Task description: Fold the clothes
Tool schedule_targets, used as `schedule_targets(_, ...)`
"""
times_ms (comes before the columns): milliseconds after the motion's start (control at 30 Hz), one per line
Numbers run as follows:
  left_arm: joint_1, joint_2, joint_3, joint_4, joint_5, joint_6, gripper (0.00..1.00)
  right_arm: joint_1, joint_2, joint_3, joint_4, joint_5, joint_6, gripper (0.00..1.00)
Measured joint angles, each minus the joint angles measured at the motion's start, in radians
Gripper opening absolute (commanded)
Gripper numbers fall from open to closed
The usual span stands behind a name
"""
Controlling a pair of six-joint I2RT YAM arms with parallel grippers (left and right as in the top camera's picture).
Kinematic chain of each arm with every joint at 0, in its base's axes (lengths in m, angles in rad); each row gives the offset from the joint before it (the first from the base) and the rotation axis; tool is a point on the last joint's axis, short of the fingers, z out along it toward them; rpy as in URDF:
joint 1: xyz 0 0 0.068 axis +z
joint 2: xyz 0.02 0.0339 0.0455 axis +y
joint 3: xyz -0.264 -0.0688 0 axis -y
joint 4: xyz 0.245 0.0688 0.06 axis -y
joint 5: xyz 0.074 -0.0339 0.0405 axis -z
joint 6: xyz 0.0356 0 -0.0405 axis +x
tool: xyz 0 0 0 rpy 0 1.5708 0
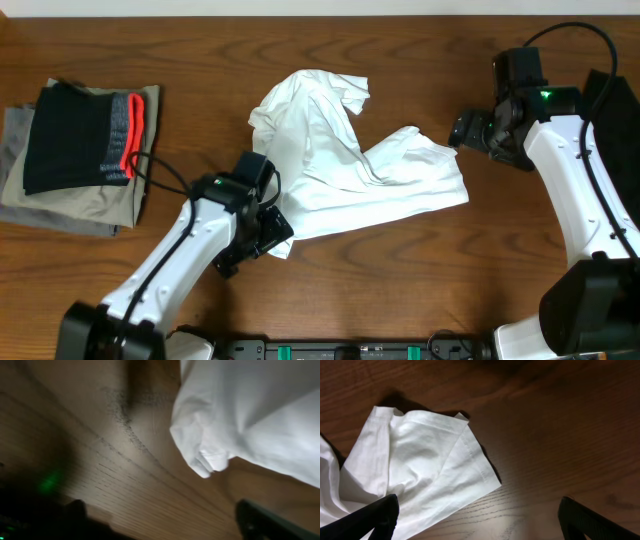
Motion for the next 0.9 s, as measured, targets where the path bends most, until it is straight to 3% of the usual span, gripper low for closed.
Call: schedule_targets(900, 0.000, 0.072, -0.112, 0.173, 0.029, 0.001, 0.89, 0.000, 0.000, 0.000, 0.002, 0.000, 0.000, 0.99)
